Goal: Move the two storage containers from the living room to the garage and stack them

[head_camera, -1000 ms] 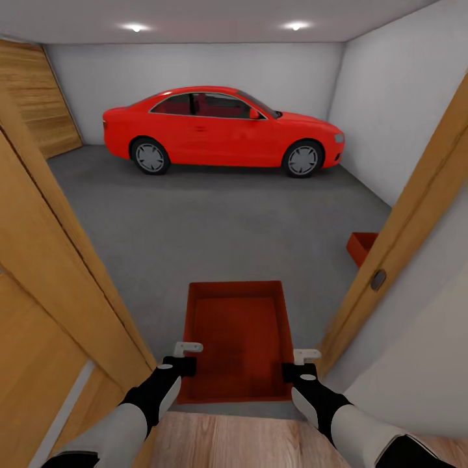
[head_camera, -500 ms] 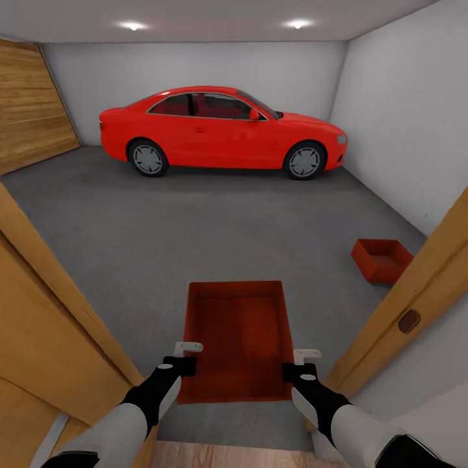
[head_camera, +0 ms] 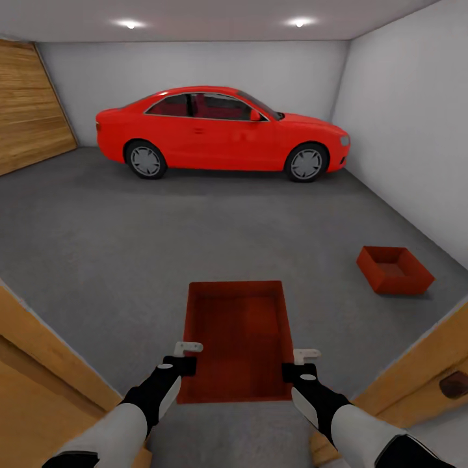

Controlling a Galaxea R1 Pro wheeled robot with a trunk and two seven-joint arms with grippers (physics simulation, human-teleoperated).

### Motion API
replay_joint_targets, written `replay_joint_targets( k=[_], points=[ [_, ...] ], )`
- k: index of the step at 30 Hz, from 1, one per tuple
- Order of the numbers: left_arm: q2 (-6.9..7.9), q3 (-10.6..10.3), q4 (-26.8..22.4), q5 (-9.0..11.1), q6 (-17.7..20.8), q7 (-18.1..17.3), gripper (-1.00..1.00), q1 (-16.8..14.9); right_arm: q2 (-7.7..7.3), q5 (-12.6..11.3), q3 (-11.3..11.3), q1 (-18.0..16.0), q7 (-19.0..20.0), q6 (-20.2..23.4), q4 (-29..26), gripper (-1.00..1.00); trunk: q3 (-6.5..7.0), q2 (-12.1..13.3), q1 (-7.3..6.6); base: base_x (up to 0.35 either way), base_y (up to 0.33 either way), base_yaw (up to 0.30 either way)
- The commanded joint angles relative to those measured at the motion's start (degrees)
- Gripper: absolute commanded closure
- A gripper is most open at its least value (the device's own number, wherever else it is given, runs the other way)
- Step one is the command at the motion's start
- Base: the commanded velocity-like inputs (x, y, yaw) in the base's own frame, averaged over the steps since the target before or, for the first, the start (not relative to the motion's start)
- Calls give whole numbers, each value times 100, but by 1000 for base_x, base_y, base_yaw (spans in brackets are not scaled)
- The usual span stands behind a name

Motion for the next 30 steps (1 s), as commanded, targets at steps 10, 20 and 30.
replay_joint_targets(
  k=[10, 20, 30],
  points=[
    [-13, -159, 103, 52, 29, 33, 100, 3, 2, 65, -5, -10, -74, -18, -5, 100, -5, -5, 4, 324, 0, 0],
    [-15, -159, 103, 52, 29, 33, 100, 3, 2, 65, -5, -10, -74, -18, -5, 100, -5, -5, 4, 324, 0, 0],
    [-13, -159, 104, 52, 29, 33, 100, 3, 2, 65, -5, -10, -74, -18, -5, 100, -5, -5, 4, 323, 0, 0]
  ],
)
